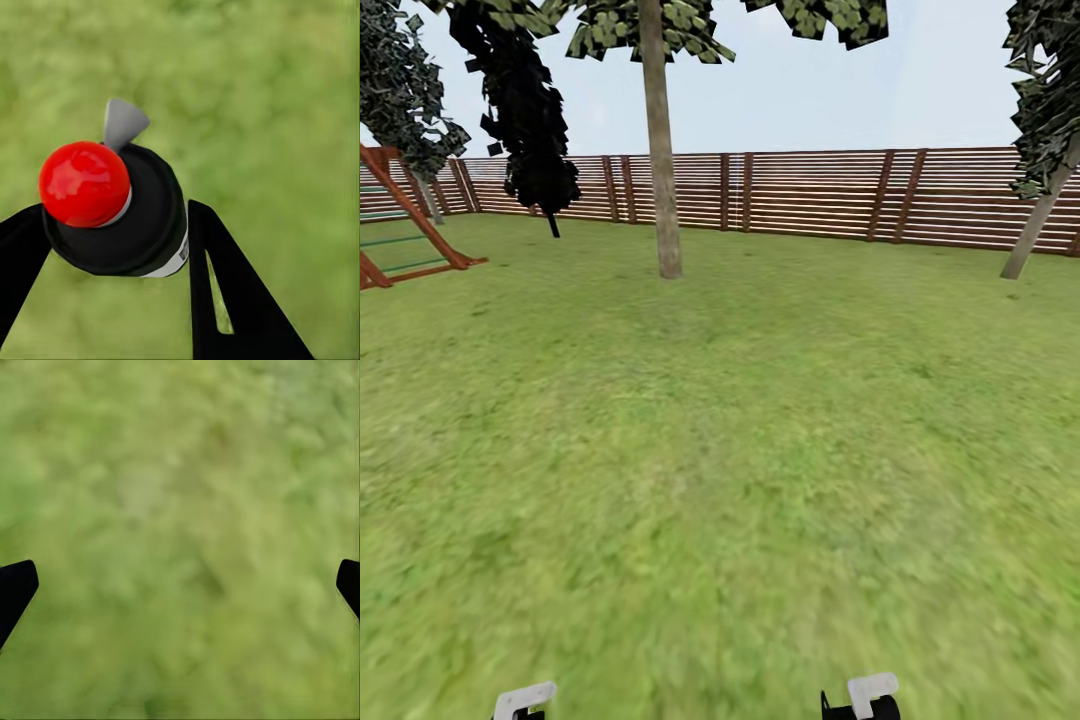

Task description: In the garden, pick up the pesticide atomizer on the floor and spray pesticide onto both trees until each tree trunk is fully covered.

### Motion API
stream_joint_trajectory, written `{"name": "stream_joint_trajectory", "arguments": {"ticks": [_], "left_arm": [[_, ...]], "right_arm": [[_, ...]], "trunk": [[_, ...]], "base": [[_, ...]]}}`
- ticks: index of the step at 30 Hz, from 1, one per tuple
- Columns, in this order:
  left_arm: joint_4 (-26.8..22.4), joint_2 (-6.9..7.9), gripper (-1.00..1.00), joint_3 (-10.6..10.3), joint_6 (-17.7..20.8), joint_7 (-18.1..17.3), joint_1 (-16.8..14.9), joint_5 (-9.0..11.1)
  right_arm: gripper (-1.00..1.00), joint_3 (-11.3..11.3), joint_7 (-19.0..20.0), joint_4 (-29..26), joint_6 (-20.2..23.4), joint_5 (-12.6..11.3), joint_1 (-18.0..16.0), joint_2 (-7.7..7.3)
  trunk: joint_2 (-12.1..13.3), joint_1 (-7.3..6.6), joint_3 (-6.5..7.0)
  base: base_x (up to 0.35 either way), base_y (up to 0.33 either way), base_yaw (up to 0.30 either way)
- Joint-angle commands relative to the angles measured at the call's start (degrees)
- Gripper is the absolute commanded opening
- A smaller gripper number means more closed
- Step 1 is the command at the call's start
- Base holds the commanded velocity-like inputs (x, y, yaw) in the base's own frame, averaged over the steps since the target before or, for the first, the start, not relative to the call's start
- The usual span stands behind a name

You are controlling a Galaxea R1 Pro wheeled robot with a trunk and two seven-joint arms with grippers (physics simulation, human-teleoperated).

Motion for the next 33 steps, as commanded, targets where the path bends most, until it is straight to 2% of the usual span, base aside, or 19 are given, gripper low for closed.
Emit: {"name": "stream_joint_trajectory", "arguments": {"ticks": [1,23,33], "left_arm": [[0.06,-0.01,-1.0,0.11,-0.21,0.17,-0.04,-0.31],[0.06,-0.01,-1.0,0.11,-0.26,0.17,-0.04,-0.31],[0.06,-0.01,-1.0,0.11,-0.22,0.17,-0.04,-0.31]], "right_arm": [[1.0,0.44,-0.6,0.06,0.04,0.37,-0.04,0.01],[1.0,0.45,-0.6,0.08,0.02,0.3,-0.04,0.05],[1.0,0.44,-0.6,0.07,0.02,0.3,-0.04,0.01]], "trunk": [[-0.02,0.03,-0.05],[-0.02,0.03,-0.05],[-0.02,0.03,-0.05]], "base": [[0.34,0.0,0.0],[0.34,0.0,0.001],[0.34,0.0,0.245]]}}
